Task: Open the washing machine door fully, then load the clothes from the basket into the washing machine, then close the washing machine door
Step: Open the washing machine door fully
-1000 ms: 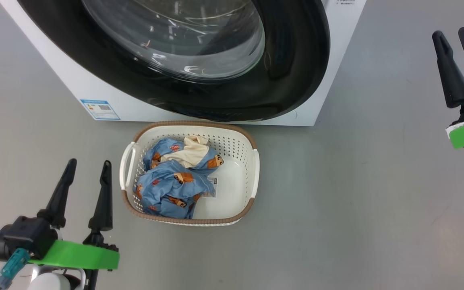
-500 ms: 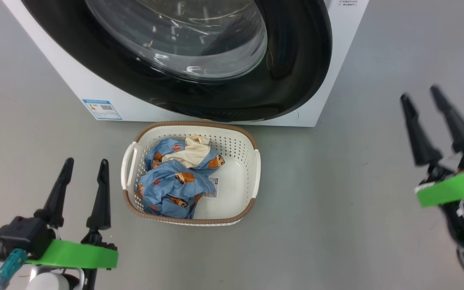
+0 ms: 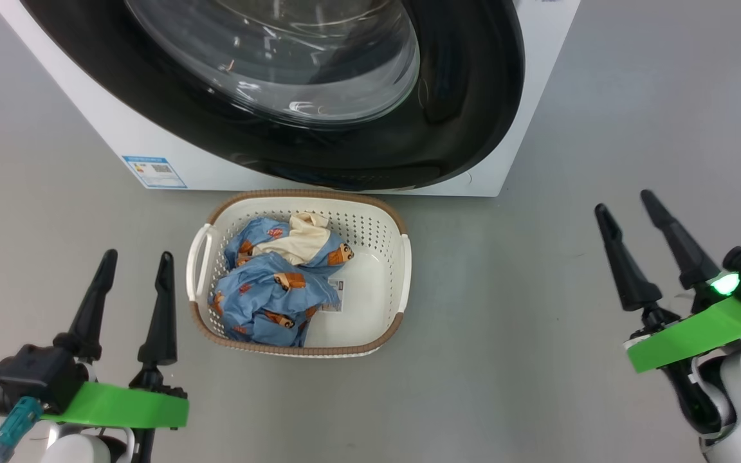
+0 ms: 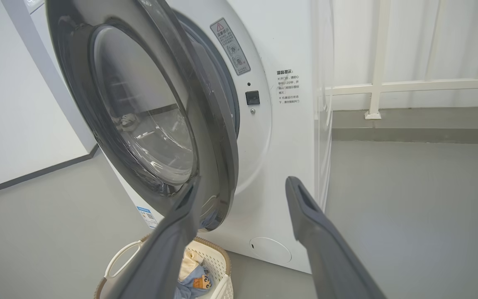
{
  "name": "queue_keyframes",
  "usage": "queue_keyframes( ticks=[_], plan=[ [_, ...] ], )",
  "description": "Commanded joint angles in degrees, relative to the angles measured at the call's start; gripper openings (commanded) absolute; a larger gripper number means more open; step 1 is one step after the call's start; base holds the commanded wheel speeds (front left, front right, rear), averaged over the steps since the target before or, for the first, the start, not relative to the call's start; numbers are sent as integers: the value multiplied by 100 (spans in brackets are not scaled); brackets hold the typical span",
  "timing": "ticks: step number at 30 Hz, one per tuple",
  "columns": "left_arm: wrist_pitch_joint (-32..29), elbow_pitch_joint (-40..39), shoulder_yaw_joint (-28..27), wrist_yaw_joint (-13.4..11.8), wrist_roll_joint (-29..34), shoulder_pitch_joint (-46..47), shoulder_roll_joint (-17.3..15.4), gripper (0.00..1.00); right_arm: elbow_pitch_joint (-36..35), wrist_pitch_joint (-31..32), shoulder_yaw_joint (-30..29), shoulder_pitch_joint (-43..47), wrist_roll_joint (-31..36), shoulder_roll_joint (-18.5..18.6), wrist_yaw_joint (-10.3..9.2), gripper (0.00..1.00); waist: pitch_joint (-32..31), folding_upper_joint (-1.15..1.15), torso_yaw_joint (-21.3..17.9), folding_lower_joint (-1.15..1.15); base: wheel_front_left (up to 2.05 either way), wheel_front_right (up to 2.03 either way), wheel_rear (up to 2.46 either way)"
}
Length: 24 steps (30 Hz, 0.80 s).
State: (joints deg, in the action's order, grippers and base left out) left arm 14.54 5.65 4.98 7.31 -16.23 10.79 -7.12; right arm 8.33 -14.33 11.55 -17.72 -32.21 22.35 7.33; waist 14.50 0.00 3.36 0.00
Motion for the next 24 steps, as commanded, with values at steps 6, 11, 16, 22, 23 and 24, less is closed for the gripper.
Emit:
queue_keyframes(
  ticks=[6, 11, 16, 22, 23, 24],
  plan=[
    [46, -188, -217, 18, 47, 87, -89, 100, -7, -66, 124, 190, 124, -74, 16, 100, 27, 0, 6, 0, 0, 0, 0],
    [46, -184, -214, 18, 53, 74, -80, 100, 7, -66, 101, 226, 170, -135, 16, 100, 10, 0, -1, 0, 0, 0, 0],
    [46, -179, -194, 18, 57, 68, -74, 100, 6, -66, 92, 220, 184, -156, 16, 100, -2, 0, 5, 0, 0, 0, 0],
    [46, -162, -198, 18, 64, 64, -61, 100, 15, -66, 85, 180, 169, -149, 16, 100, -12, 0, 22, 0, 0, 0, 0],
    [46, -163, -198, 18, 65, 65, -59, 100, 16, -66, 81, 167, 174, -148, 16, 100, -9, 0, 23, 0, 0, 0, 0],
    [46, -163, -199, 18, 65, 65, -58, 100, 18, -66, 78, 154, 184, -149, 16, 100, -6, 0, 25, 0, 0, 0, 0]
  ],
)
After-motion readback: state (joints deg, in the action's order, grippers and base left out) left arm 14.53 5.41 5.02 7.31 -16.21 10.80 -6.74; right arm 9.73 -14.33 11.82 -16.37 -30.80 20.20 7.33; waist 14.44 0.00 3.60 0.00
